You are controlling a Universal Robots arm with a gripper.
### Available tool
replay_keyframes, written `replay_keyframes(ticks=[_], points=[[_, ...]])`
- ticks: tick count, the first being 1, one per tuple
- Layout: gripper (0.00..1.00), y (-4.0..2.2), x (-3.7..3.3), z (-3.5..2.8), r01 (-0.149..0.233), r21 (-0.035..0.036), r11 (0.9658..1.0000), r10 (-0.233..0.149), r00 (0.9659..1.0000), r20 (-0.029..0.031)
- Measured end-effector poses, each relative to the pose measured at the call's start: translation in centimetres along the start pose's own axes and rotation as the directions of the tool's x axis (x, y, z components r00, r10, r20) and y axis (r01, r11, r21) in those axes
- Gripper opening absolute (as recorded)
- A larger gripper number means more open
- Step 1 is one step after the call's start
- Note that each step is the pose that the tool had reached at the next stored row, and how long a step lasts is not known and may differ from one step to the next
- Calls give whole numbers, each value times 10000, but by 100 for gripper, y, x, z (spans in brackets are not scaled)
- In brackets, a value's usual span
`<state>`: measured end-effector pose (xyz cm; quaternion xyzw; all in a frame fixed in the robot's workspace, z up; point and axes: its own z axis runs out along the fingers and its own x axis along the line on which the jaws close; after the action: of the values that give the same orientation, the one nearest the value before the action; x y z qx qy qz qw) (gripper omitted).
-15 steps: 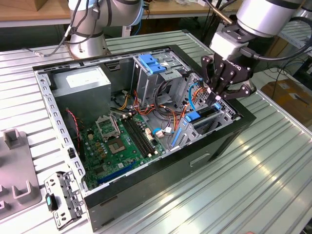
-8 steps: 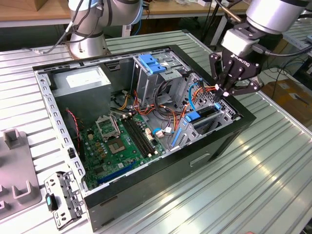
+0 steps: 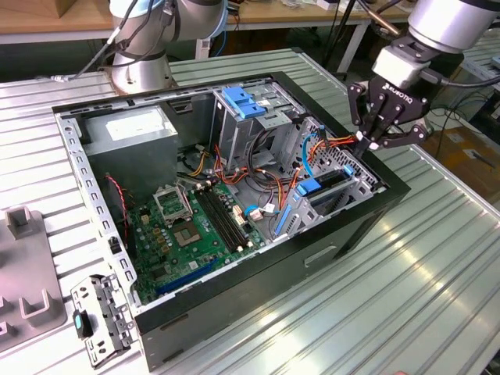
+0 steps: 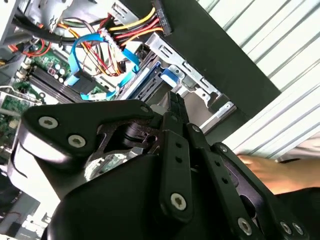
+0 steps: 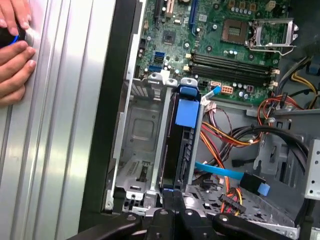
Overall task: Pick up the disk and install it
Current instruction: 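Insert the first disk wire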
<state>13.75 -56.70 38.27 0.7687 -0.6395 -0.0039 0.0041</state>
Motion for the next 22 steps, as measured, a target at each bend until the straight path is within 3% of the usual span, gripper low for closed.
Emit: replay_keyframes(ticks=[5, 10, 14, 16, 22], points=[[11, -3, -9, -38, 710, -3, 9975, -710, 9975, -5], [11, -60, -40, -38, 1029, -3, 9947, -1029, 9947, -9], [11, -182, -82, -29, 1131, -3, 9936, -1131, 9936, -10], [11, -260, -141, -10, 1154, -4, 9933, -1154, 9933, -10], [11, -395, -287, 27, 1203, -4, 9927, -1203, 9927, -11]])
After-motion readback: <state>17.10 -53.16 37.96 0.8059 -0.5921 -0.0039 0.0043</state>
